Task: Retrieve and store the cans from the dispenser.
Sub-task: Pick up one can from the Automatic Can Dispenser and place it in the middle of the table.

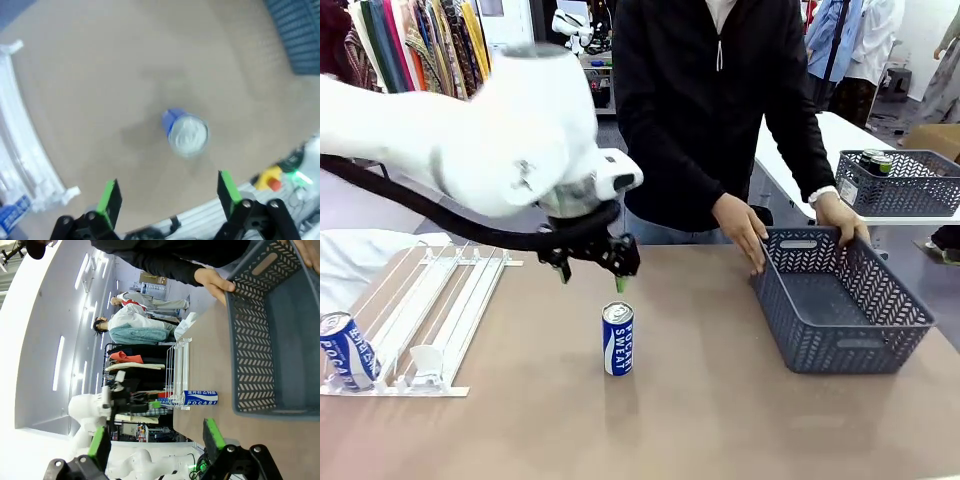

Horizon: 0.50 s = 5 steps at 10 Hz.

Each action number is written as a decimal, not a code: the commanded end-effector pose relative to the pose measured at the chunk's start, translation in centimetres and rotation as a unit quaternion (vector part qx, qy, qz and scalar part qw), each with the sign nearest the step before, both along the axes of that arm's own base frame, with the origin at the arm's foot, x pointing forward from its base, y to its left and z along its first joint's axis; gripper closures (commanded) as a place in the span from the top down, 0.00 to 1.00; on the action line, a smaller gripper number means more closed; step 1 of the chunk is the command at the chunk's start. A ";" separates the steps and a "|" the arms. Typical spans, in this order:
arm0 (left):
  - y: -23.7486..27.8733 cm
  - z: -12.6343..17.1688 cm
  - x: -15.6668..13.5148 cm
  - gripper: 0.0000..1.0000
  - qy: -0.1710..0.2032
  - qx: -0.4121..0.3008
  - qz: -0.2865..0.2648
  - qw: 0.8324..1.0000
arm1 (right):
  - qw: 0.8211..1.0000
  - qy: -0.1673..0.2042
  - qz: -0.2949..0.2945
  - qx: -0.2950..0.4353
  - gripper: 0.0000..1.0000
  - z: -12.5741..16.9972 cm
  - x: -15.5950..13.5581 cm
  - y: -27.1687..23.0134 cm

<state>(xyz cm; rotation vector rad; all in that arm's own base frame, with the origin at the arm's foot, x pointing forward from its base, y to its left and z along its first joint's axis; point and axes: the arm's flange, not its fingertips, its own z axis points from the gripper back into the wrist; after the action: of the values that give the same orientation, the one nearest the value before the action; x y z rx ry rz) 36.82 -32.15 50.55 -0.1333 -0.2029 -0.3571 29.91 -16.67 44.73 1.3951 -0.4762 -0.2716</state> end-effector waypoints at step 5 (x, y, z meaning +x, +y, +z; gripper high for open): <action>35.5 0.4 -6.3 1.00 0.095 -0.357 0.138 0.919 | 1.000 -0.007 0.001 0.003 1.00 0.3 0.0 -0.1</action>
<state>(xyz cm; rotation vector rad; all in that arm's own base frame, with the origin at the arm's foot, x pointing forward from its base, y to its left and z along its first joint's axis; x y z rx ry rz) 30.73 -1.71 52.15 -0.7475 -0.1135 -0.1018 29.90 -16.69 44.71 1.3955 -0.4762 -0.2723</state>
